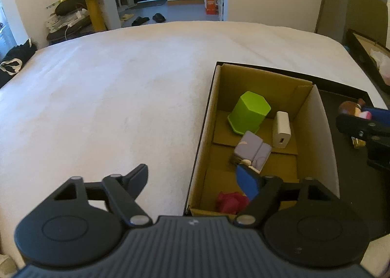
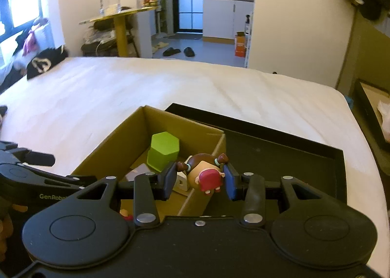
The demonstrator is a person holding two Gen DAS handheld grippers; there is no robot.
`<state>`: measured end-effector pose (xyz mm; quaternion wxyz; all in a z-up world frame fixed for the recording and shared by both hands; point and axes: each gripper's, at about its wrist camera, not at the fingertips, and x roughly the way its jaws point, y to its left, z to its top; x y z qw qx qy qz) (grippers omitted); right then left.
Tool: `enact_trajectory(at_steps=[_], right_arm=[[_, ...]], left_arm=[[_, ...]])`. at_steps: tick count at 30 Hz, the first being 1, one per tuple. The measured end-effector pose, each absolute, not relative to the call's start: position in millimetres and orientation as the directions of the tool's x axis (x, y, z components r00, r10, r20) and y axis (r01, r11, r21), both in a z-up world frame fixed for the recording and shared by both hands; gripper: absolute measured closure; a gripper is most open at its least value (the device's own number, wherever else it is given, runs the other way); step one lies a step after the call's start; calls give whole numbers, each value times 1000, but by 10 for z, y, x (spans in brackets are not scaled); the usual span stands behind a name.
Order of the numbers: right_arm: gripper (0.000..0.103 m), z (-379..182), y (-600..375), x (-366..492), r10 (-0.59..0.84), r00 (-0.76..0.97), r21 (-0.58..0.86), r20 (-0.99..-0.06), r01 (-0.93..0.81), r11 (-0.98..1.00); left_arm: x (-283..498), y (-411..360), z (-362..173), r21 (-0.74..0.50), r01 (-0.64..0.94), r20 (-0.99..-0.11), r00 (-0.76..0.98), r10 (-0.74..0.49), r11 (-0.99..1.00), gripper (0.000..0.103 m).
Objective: Organize rigid objects
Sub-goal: 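Carry the brown-haired doll with the right tool and release it in the box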
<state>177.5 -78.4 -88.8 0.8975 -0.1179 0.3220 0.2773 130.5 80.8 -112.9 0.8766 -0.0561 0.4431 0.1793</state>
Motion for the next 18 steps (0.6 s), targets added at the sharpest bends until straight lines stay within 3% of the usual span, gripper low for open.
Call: enact_trajectory(at_steps=[6, 9, 11, 18], right_arm=[[62, -910, -570, 1748, 402, 638, -97, -657, -600, 794], [62, -923, -472, 1721, 398, 640, -122, -657, -612, 781], [62, -933, -428, 1704, 397, 639, -132, -659, -617, 776], [62, -1022, -357, 1671, 378, 628, -156, -680, -628, 763]], left_arm=[[1298, 914, -1188, -5, -380, -808, 547, 220, 925, 64], [1294, 926, -1212, -23, -369, -812, 549, 197, 929, 86], [1295, 934, -1222, -29, -369, -814, 548, 193, 929, 93], [1282, 936, -1226, -41, -369, -809, 558, 185, 929, 93]])
